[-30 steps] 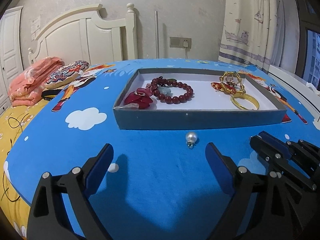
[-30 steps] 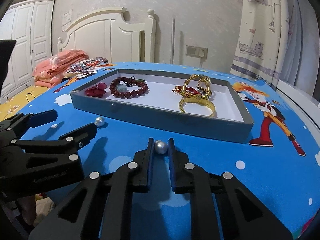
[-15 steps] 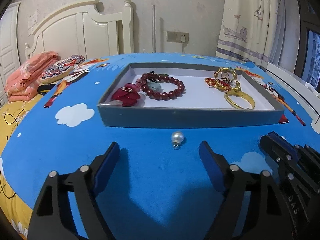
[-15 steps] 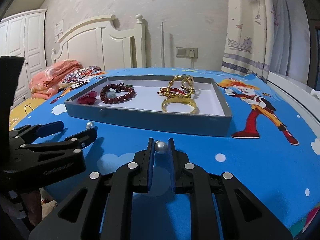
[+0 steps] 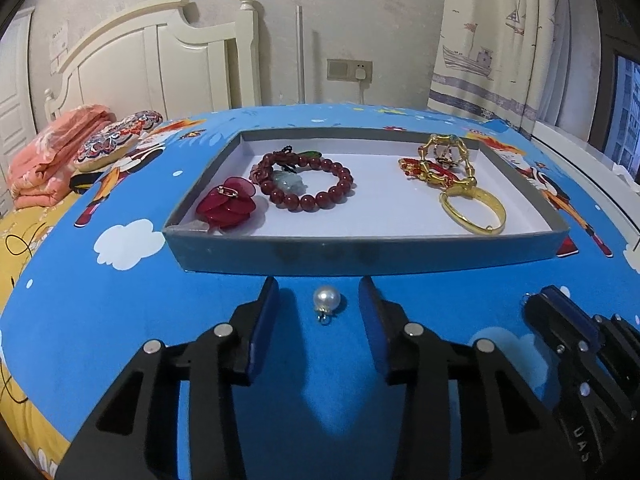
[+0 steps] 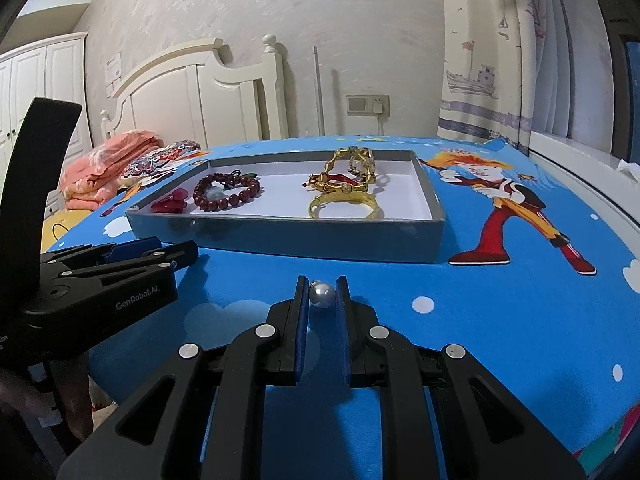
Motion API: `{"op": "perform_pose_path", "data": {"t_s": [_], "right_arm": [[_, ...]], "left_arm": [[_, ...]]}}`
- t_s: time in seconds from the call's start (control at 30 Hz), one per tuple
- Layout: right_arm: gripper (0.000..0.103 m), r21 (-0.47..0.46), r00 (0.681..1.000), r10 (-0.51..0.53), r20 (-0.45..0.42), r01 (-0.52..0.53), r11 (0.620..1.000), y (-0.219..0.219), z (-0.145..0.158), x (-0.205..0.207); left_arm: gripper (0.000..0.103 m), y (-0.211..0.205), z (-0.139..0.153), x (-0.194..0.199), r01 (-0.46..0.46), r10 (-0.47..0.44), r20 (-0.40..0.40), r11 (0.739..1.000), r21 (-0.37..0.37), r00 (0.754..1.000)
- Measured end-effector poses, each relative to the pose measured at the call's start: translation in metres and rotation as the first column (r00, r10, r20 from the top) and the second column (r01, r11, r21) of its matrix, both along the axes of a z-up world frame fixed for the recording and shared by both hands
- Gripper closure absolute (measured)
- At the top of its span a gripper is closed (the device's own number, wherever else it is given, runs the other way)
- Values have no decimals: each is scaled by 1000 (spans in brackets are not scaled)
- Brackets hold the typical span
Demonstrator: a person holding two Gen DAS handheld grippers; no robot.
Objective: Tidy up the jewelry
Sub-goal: 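Grasp the second white pearl with the left tool while the right tool holds its pearl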
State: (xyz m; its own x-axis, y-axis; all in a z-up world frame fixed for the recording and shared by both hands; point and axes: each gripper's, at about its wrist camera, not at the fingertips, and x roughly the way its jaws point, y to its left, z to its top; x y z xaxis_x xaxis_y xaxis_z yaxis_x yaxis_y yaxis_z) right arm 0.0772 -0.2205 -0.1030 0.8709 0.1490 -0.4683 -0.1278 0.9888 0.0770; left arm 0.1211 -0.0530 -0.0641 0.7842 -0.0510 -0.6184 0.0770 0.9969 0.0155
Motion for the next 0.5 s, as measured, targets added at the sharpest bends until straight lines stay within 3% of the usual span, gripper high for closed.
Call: {"op": "perform_pose_path", "data": {"t_s": [0.07,0.2,0.5], "right_arm": [[90,2,1000,0,0,0,1000,-1,-1,-1],[90,1,1000,0,0,0,1000,-1,-1,-1],[90,-3,1000,-2,3,2,1000,-1,-2,-2]], "left_arm": [[69,1,0,0,-8,8,7,1000,1,1000],[90,3,-1,-2,-12,12,29,1000,15,1000],[90,-1,-5,-16,12,-18,78,997,78,997]]}}
